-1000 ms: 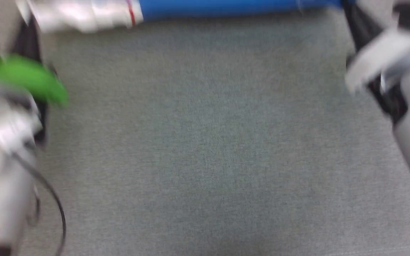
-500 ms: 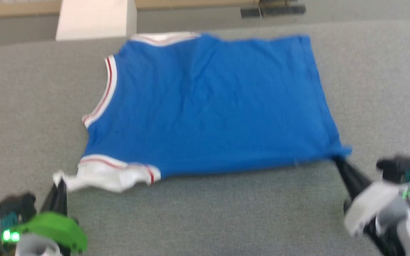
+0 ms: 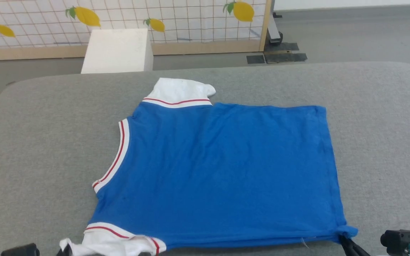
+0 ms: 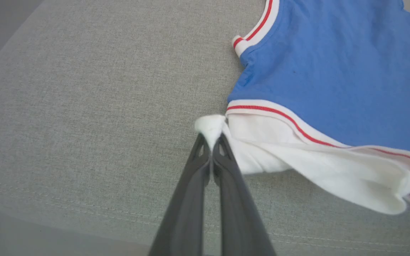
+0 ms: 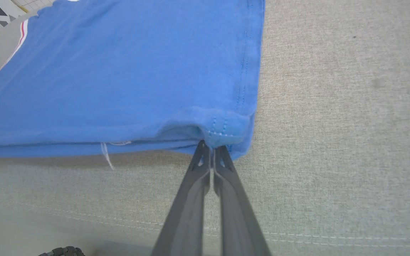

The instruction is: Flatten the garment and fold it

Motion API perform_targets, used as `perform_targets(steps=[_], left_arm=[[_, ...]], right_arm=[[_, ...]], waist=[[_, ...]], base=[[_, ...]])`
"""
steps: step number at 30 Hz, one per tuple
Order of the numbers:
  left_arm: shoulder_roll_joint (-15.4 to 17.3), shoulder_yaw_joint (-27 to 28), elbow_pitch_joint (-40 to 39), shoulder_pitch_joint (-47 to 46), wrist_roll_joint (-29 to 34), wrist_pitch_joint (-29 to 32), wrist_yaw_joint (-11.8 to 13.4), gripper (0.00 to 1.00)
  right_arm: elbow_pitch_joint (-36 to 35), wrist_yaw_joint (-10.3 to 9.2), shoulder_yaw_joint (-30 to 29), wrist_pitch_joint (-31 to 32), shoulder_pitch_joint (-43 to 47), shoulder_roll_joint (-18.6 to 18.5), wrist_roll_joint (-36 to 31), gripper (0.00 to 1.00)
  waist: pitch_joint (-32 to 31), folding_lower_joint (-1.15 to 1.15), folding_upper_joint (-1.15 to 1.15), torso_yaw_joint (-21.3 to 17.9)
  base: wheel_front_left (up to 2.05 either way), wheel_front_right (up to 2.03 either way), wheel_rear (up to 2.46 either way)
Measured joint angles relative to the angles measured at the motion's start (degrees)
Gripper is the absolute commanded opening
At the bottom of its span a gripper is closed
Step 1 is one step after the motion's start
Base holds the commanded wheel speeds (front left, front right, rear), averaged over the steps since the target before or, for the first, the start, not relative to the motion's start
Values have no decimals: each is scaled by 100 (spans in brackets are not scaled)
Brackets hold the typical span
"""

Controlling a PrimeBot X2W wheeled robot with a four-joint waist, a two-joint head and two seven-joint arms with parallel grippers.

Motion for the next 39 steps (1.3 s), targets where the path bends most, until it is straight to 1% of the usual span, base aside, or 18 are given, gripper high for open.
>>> perform_targets(steps=[3, 5, 9, 11, 14, 21, 28, 35, 36, 37, 38, 39], left_arm=[[3, -12, -54, -186, 32, -26, -13, 0], [-11, -54, 21, -502, 62, -64, -100, 0], [-124, -207, 443, -1396, 129, -138, -432, 0], [-214, -285, 735, -1820, 169, -193, -593, 0], [-369, -379, 1113, -2307, 272, -264, -759, 0], [-715, -554, 2124, -3304, 279, -420, -1178, 0], [-1042, -725, 3141, -4176, 301, -499, -1561, 0], [-1361, -799, 4149, -4748, 253, -699, -1933, 0], [-1401, -804, 4245, -4779, 237, -702, -1976, 22], [-1437, -802, 4368, -4797, 222, -747, -2022, 50], [-1468, -797, 4472, -4807, 207, -793, -2051, 87], [-1488, -781, 4554, -4814, 178, -850, -2082, 100]], right_arm=[[5, -1, -52, 77, -58, 15, -5, 0], [21, -1, -51, 114, -194, 5, -5, 0], [145, -2, -43, 140, -702, -69, -4, 0], [286, -3, -5, 171, -977, -149, -2, 0], [530, -3, 82, 174, -1346, -227, 5, 0], [1144, -3, 304, 186, -2140, -434, 38, 0], [1778, -3, 659, 76, -2958, -678, 134, 0], [2533, -3, 1094, -209, -3510, -764, 291, 0], [2616, -3, 1136, -248, -3552, -770, 328, 21], [2706, -2, 1198, -313, -3600, -778, 371, 62], [2783, -2, 1255, -387, -3635, -790, 405, 100], [2851, -3, 1315, -452, -3661, -798, 441, 100]], waist=[[41, 0, 0, 39], [103, 0, 0, 62], [256, 0, 0, 96], [339, 0, 0, 106], [452, 0, 0, 107], [738, 1, 0, 147], [1096, 1, 0, 181], [1392, 1, 0, 187], [1407, 1, 0, 186], [1415, 1, 0, 181], [1406, 1, 0, 177], [1387, 1, 0, 172]], base=[[0, 0, 0], [0, 0, 0], [0, 0, 0], [0, 0, 0], [0, 0, 0], [0, 0, 0], [0, 0, 0], [0, 0, 0], [0, 0, 0], [0, 0, 0], [0, 0, 0], [0, 0, 0]])
